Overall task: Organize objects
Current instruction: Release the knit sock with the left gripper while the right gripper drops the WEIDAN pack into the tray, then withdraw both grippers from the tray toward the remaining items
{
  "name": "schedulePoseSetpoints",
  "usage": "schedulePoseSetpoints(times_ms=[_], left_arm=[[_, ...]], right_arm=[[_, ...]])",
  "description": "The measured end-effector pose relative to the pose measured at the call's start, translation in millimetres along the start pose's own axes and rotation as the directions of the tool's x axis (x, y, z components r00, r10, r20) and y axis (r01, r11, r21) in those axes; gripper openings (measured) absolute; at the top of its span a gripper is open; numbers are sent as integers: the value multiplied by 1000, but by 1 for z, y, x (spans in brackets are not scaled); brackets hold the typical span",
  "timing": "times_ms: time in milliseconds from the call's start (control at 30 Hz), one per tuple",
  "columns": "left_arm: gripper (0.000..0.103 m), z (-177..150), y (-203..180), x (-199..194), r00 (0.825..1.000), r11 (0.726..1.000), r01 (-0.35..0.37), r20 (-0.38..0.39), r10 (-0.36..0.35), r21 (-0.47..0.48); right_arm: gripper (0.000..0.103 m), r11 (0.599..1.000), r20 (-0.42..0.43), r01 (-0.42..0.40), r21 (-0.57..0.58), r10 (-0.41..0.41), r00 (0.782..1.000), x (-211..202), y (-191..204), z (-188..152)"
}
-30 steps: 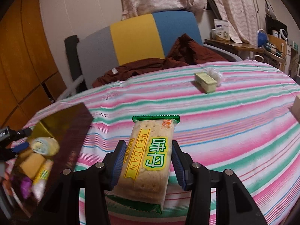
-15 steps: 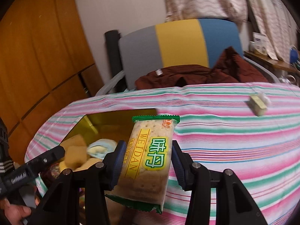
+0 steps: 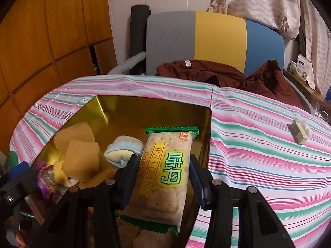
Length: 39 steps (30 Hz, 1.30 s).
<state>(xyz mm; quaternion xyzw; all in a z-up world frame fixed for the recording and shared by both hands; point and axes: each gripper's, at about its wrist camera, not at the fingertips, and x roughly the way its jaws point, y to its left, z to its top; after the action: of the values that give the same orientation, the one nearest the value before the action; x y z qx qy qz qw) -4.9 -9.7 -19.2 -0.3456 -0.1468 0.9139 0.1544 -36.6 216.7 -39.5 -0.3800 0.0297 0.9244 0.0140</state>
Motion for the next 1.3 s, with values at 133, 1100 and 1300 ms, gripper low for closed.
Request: schedulePoseSetpoints(times_ms=[133, 1100, 1300], left_arm=[[103, 0, 1, -3, 1000, 1000, 0, 2, 0, -10], [103, -9, -34, -10, 998, 996, 66, -16, -65, 66], [103, -14, -44, -15, 997, 993, 75, -29, -73, 87]], right_arm=[[49, 1000, -38, 26, -17, -26, 999, 15, 4, 4], [49, 991, 26, 22, 134, -26, 999, -39, -55, -13], [49, 988, 12, 51, 148, -53, 999, -42, -77, -21]])
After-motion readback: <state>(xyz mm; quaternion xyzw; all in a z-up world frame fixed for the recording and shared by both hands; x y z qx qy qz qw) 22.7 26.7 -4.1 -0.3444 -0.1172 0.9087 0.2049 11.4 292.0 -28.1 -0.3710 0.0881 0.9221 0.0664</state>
